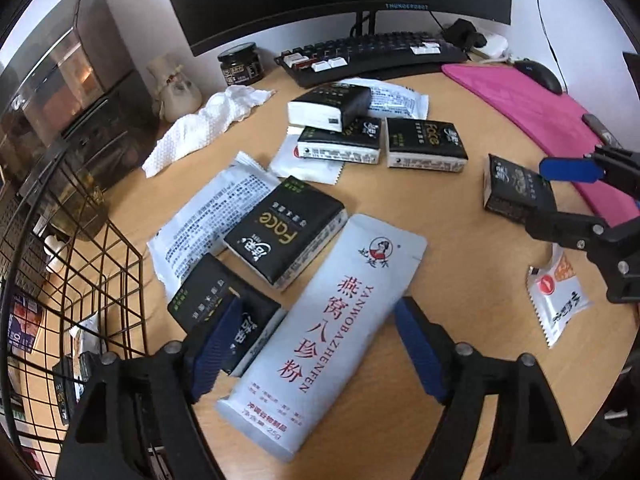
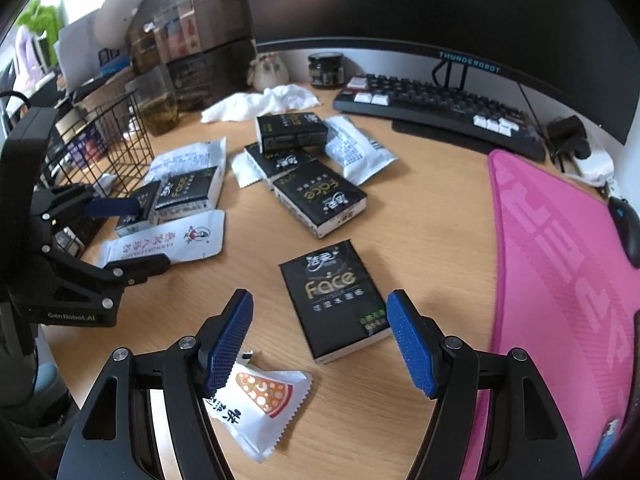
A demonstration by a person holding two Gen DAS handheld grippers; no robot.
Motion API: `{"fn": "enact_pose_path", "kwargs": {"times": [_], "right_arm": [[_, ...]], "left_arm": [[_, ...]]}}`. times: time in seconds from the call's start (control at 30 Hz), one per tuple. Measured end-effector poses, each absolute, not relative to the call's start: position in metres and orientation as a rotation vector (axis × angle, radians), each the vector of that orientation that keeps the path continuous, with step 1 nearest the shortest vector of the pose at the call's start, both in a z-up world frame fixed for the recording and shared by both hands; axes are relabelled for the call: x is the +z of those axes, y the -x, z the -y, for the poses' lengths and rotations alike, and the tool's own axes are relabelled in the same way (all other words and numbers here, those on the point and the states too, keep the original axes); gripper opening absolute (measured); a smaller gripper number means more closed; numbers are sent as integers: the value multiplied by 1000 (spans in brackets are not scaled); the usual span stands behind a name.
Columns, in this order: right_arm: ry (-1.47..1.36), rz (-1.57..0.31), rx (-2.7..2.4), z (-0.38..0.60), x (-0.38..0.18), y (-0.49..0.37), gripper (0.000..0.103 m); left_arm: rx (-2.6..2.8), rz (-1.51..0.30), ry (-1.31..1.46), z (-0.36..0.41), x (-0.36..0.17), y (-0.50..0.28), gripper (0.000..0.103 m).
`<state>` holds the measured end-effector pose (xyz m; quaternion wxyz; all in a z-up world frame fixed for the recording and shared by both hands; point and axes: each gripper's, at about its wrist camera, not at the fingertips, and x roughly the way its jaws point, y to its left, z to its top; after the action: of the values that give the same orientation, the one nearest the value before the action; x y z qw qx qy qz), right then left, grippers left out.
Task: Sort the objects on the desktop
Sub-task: 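Bring both open tools back over the remaining items on the desk, then lower the left tool onto the white Yanwo powder sachet and close it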
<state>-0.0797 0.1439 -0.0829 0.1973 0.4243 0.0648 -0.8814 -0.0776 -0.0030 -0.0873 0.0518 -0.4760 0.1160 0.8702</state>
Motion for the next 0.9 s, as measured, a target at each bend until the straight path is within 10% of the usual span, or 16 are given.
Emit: {"fn": "enact_pose_path", "kwargs": {"times": [0.9], "right_arm": [[-1175,-170,-2479,-150,-75,78,69]], "left_arm": [[2389,-210,1460,-18,-86,66,94]]}}
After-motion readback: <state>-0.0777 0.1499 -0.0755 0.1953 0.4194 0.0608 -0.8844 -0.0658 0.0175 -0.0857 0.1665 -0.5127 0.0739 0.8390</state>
